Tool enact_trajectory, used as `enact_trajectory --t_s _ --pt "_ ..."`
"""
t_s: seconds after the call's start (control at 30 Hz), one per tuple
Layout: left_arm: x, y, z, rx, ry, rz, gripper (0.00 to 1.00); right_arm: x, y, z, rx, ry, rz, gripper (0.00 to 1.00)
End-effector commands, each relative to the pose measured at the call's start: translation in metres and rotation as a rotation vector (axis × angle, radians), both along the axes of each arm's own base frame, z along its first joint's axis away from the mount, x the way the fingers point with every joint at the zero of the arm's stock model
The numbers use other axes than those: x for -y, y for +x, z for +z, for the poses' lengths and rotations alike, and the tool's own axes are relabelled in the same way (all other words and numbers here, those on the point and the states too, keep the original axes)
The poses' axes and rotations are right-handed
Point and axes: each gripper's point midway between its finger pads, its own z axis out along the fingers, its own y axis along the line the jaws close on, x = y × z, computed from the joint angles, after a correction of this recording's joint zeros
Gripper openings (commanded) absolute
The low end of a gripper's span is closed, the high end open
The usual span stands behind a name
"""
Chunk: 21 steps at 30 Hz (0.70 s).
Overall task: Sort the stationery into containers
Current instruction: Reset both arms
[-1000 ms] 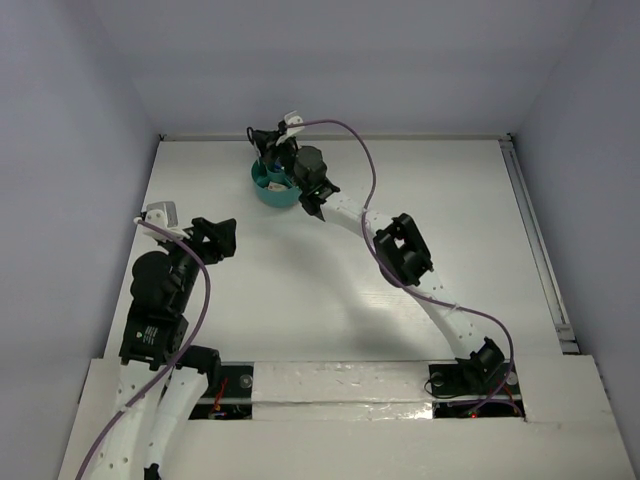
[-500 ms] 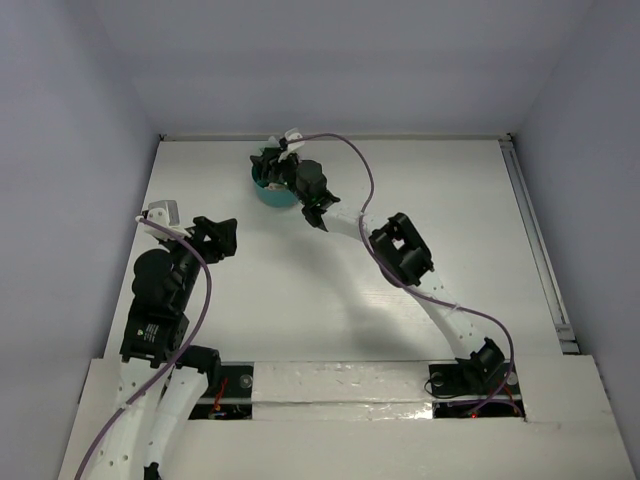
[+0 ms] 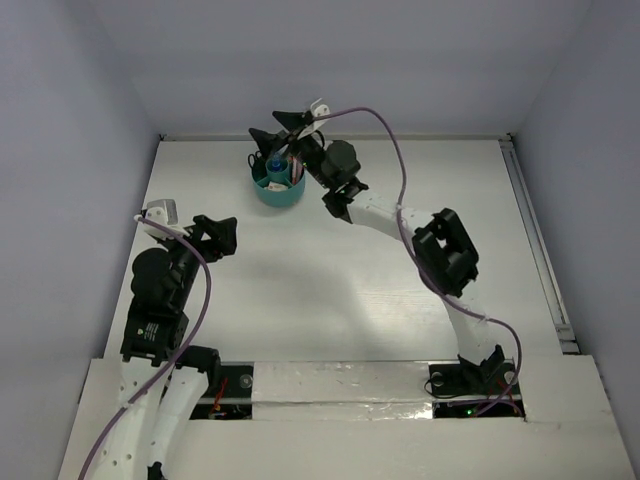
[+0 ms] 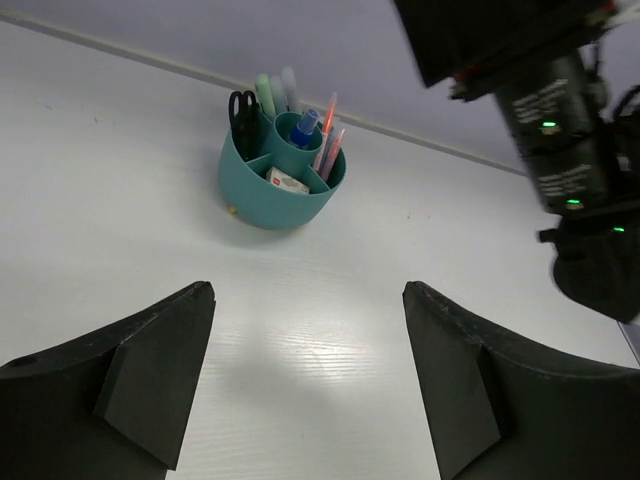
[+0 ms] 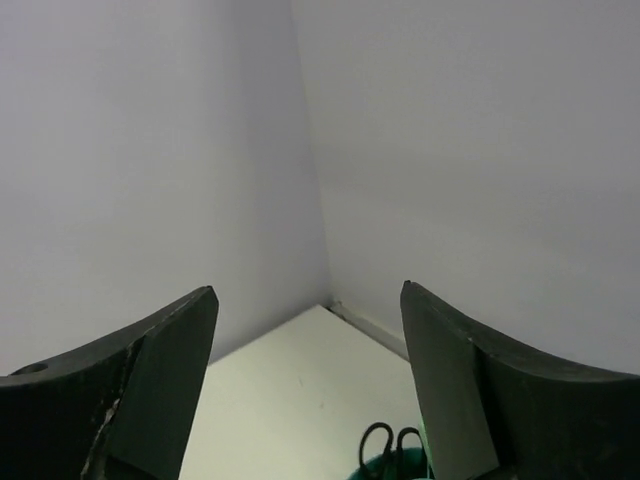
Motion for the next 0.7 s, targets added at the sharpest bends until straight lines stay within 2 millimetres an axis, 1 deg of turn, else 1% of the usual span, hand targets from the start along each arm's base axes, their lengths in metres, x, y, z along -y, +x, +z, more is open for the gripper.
enact_trajectory --t_s 0.0,0.03,0.07,0.1,0.13,0.17,0.2,0.23,0.27,0.3,0.33,0.37,0.4,0.43,0.47,0.5,0.53,0.57,0.6,0.63,0.67 --pt "0.001 0.003 0.021 0.07 0.001 -0.012 0.74 0.025 -0.04 0.059 0.118 0.086 0.03 0.78" --pt "-0.002 0.004 0.021 0.067 0.001 -0.004 0.75 0.036 -0.052 0.057 0.102 0.077 0.029 0.55" --pt "0.0 0.004 0.021 0.065 0.001 -0.012 0.76 0.045 -0.059 0.057 0.094 0.079 0.024 0.28" --pt "-0.002 0.005 0.021 0.065 0.001 -0.006 0.76 0.054 -0.067 0.06 0.087 0.094 0.018 0.05" --pt "-0.002 0.005 0.022 0.068 0.001 -0.008 0.77 0.075 -0.088 0.088 0.118 0.129 0.014 0.0" --pt "-0.003 0.005 0.024 0.074 0.0 -0.005 0.78 0.086 -0.095 0.064 0.077 0.105 -0.004 0.0" --pt "-0.003 0.005 0.025 0.078 -0.002 -0.008 0.78 0.098 -0.106 0.068 0.081 0.113 -0.009 0.0" --pt "-0.005 0.006 0.025 0.078 -0.001 0.002 0.78 0.122 -0.129 0.098 0.124 0.16 -0.021 0.0" --pt "-0.005 0.007 0.025 0.077 -0.001 -0.002 0.79 0.138 -0.131 0.08 0.094 0.141 -0.077 0.0" --pt "-0.007 0.008 0.025 0.077 -0.003 0.007 0.79 0.151 -0.136 0.084 0.088 0.146 -0.11 0.0" --pt "-0.006 0.008 0.025 0.075 -0.005 0.004 0.79 0.163 -0.141 0.087 0.085 0.146 -0.143 0.05" --pt "-0.006 0.006 0.027 0.086 -0.01 0.006 0.79 0.186 -0.146 0.094 0.07 0.145 -0.217 0.08" --pt "-0.006 0.006 0.033 0.11 -0.017 0.004 0.79 0.198 -0.148 0.096 0.06 0.143 -0.259 0.11" --pt "-0.007 0.006 0.037 0.122 -0.025 0.006 0.79 0.209 -0.149 0.097 0.05 0.143 -0.301 0.25" --pt "-0.006 0.005 0.042 0.137 -0.041 0.003 0.79 0.22 -0.149 0.095 0.028 0.138 -0.347 0.37" --pt "-0.006 0.004 0.051 0.166 -0.052 0.0 0.79 0.245 -0.152 0.097 0.002 0.181 -0.432 0.49" --pt "-0.004 0.001 0.06 0.189 -0.06 -0.006 0.79 0.255 -0.153 0.096 -0.006 0.187 -0.47 0.7" --pt "-0.004 -0.001 0.064 0.197 -0.076 -0.009 0.8 0.266 -0.154 0.094 -0.008 0.177 -0.518 0.77" --pt "-0.003 -0.005 0.08 0.257 -0.085 -0.014 0.8 0.283 -0.16 0.1 -0.013 0.212 -0.563 0.82" --pt "-0.003 -0.008 0.09 0.287 -0.09 -0.018 0.81 0.29 -0.162 0.092 -0.021 0.207 -0.589 0.88" --pt "-0.002 -0.012 0.098 0.314 -0.095 -0.025 0.82 0.3 -0.166 0.096 0.001 0.212 -0.621 0.9"
